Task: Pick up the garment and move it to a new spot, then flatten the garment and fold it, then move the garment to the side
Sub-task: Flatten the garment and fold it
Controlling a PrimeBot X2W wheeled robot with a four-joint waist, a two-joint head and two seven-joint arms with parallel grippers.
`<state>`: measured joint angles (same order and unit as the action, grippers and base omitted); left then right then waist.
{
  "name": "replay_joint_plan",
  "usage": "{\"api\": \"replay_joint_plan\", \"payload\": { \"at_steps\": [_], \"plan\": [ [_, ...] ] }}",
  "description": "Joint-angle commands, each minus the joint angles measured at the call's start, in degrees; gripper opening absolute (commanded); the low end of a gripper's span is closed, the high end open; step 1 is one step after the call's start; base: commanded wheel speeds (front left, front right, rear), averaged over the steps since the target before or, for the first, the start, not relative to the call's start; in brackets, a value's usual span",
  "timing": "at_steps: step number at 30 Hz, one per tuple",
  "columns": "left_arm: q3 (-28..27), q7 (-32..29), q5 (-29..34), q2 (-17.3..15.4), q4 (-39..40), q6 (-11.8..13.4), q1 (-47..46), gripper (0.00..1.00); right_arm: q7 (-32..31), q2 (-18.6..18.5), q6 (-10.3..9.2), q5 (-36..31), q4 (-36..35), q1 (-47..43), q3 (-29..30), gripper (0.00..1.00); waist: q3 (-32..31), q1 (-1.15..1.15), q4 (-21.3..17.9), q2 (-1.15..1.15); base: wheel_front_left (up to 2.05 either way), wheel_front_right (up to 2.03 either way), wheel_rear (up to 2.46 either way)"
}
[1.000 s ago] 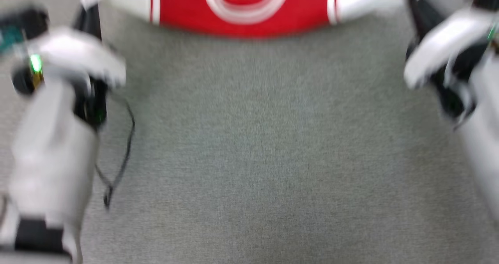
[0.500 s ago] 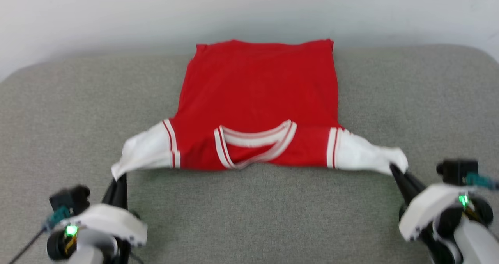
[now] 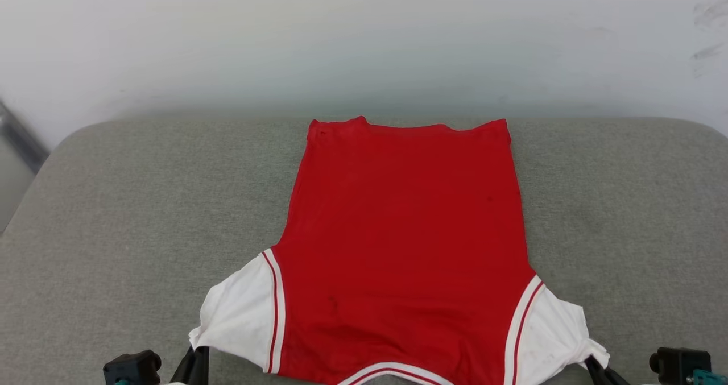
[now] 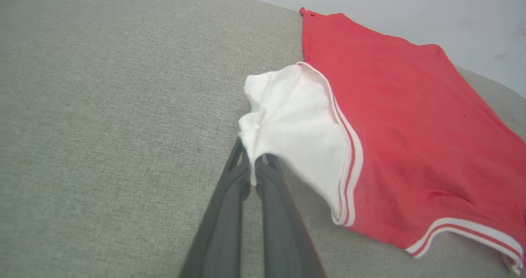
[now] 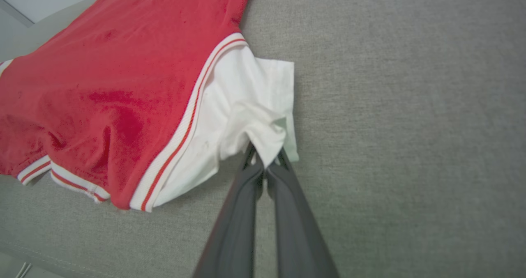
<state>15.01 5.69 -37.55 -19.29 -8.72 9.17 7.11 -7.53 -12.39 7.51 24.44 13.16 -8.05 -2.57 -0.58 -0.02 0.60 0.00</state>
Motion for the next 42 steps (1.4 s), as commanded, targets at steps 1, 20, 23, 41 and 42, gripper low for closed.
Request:
{"api": "replay_joint_plan", "payload": {
  "at_steps": [1, 20, 23, 41, 42],
  "plan": [
    [0.27, -0.03, 0.45, -0.18, 1.09, 0.42, 0.56, 0.00, -0.87, 1.02, -0.04, -0.92, -1.76, -1.60, 1.06, 0.76, -0.21, 0.02, 0.69, 0.00, 0.00, 0.00, 0.00],
    [2.58, 1.33, 4.15, 0.14, 10.60, 0.75, -6.80, 0.00, -8.89, -1.98, -0.03, -1.46, -2.72, 20.92, 11.57, 1.00, 8.33, 0.02, 6.27, 0.00, 0.00, 0.00, 0.00],
    [3.27, 2.11, 4.81, 0.86, 12.13, 0.35, -9.32, 0.00, -12.33, -4.12, -0.03, -0.64, 3.30, 29.61, 11.66, 1.00, 12.32, 0.02, 8.17, 0.00, 0.00, 0.00, 0.00],
    [7.70, 6.53, 7.11, 5.35, 13.70, -4.80, -23.30, 0.00, -38.43, -10.68, -0.03, -8.58, 23.17, 67.90, 14.66, 1.00, 32.15, 0.02, 18.14, 0.00, 0.00, 0.00, 0.00],
    [7.78, 6.72, 7.10, 5.55, 13.44, -5.10, -23.80, 0.00, -38.81, -10.59, -0.03, -9.01, 23.50, 68.72, 15.01, 1.00, 32.77, 0.02, 18.40, 0.00, 0.00, 0.00, 0.00]
  ]
}}
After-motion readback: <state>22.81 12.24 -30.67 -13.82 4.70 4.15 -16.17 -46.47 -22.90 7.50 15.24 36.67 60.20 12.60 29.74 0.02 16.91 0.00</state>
